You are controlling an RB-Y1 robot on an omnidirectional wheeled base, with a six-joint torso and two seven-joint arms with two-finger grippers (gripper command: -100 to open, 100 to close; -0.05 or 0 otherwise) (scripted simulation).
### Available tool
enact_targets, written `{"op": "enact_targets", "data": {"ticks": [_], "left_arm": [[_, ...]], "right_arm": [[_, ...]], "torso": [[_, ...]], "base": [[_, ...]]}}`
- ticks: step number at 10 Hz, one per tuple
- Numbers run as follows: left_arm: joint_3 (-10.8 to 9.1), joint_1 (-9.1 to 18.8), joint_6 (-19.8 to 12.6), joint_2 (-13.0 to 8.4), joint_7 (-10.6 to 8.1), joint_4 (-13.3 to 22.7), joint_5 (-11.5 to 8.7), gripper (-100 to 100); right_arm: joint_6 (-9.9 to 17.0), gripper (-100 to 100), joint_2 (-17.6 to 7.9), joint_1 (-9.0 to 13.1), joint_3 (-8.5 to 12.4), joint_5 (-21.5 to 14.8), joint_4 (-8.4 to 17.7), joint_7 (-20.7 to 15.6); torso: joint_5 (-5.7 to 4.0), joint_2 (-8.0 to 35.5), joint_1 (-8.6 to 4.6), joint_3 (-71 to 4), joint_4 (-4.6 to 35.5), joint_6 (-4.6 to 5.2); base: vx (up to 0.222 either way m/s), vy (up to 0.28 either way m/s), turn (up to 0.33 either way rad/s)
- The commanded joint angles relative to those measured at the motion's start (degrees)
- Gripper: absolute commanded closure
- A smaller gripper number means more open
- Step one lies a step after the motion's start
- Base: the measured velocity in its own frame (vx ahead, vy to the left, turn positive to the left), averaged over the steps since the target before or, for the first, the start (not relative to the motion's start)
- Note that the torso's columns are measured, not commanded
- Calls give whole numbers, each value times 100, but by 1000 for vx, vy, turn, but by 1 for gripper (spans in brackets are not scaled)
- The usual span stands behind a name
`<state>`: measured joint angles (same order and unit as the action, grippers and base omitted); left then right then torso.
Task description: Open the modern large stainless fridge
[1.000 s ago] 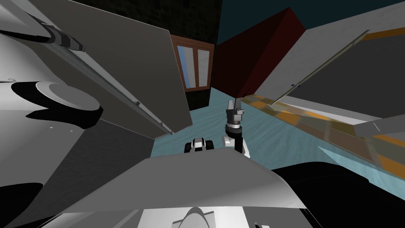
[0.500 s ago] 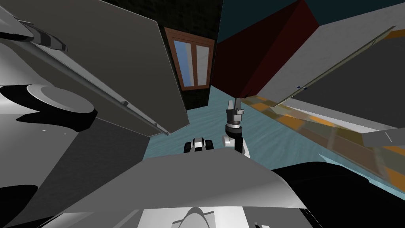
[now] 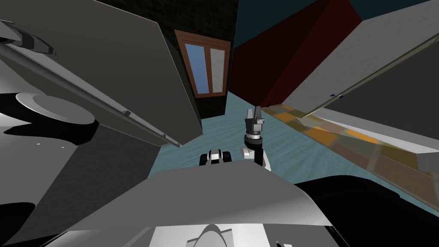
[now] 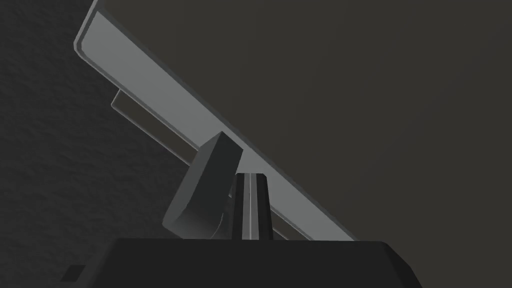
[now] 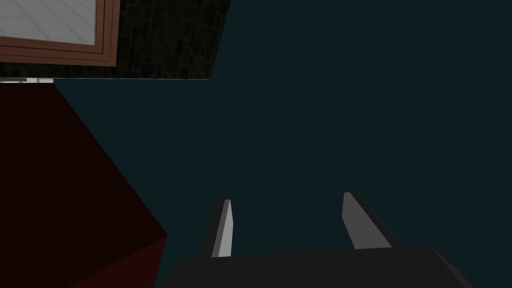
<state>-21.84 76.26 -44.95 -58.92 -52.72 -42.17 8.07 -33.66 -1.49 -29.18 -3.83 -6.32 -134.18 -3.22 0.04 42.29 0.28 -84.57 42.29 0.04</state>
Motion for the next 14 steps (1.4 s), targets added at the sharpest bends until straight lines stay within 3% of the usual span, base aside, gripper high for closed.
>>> {"op": "enact_targets", "data": {"ticks": [1,3,4,5,6,14], "left_arm": [[-200,20,87,-71,-227,-41,-80,-100],[-171,-5,48,-57,-172,-80,-80,-100],[-168,-2,46,-50,-171,-82,-82,100],[-191,-60,12,-167,-282,-90,69,100],[-191,-60,12,-167,-282,-90,69,100],[-284,-294,-123,-628,-726,-123,673,100]], "right_arm": [[0,0,-2,-1,2,0,0,0],[0,0,-2,-1,2,0,1,0],[0,0,-1,0,1,0,0,0],[0,0,-1,0,1,0,0,0],[0,0,0,-2,0,0,0,0],[0,0,0,-1,0,0,0,0]], "torso": [[19,-9,48,-5,-2,-9],[7,-3,-12,-2,-4,-2],[0,-10,-32,-8,-6,-8],[-4,-10,-34,-7,-5,-5],[9,-9,-54,3,-9,-36],[-17,-8,-31,-9,0,4]], "base": [[16,143,75],[0,41,-1],[0,0,0],[48,-122,95],[51,-237,97],[42,-243,92]]}}
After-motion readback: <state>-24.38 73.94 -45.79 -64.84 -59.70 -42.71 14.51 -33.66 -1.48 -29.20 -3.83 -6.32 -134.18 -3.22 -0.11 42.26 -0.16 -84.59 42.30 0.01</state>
